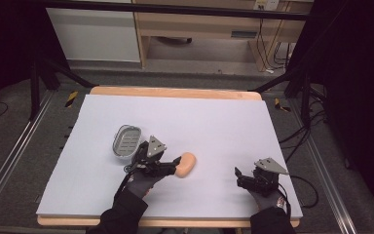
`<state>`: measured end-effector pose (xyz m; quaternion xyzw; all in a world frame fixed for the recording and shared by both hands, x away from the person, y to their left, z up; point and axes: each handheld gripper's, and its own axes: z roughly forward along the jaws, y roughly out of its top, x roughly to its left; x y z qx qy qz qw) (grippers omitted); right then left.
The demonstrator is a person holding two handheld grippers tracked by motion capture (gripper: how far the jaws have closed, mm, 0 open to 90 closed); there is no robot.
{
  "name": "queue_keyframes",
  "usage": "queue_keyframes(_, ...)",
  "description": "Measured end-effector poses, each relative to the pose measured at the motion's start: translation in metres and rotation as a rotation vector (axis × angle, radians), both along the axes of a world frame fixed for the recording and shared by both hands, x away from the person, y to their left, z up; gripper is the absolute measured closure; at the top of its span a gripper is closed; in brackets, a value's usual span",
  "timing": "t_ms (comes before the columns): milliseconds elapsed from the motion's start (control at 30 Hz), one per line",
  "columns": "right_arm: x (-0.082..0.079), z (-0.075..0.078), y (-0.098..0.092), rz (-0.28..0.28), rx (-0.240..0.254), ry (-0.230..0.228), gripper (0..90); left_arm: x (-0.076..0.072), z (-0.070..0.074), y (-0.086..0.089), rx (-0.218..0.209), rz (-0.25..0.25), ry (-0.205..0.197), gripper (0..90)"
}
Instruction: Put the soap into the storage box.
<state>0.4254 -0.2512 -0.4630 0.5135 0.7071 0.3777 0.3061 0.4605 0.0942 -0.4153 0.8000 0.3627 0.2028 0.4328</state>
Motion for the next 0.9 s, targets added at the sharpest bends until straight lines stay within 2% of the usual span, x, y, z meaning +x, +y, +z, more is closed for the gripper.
queue_keyframes(300,0.000,0.000,0.000,-0.001,-0.002,0.000,8.0,0.007,-0.010,-0.014,0.011,-0.009,0.031,27.2)
queue_keyframes(500,0.000,0.000,0.000,0.000,0.000,0.003,8.0,0.011,-0.019,-0.025,0.036,-0.020,0.051,26.6)
queue_keyframes(633,0.001,-0.001,0.000,0.000,-0.005,0.003,8.0,0.012,-0.023,-0.028,0.028,-0.022,0.065,26.2)
queue_keyframes(767,0.000,-0.001,0.000,0.003,-0.002,0.008,8.3,0.015,-0.030,-0.035,0.048,-0.019,0.083,26.2)
queue_keyframes(900,0.001,-0.001,0.000,0.005,-0.004,0.012,8.3,0.016,-0.034,-0.039,0.046,-0.028,0.094,26.3)
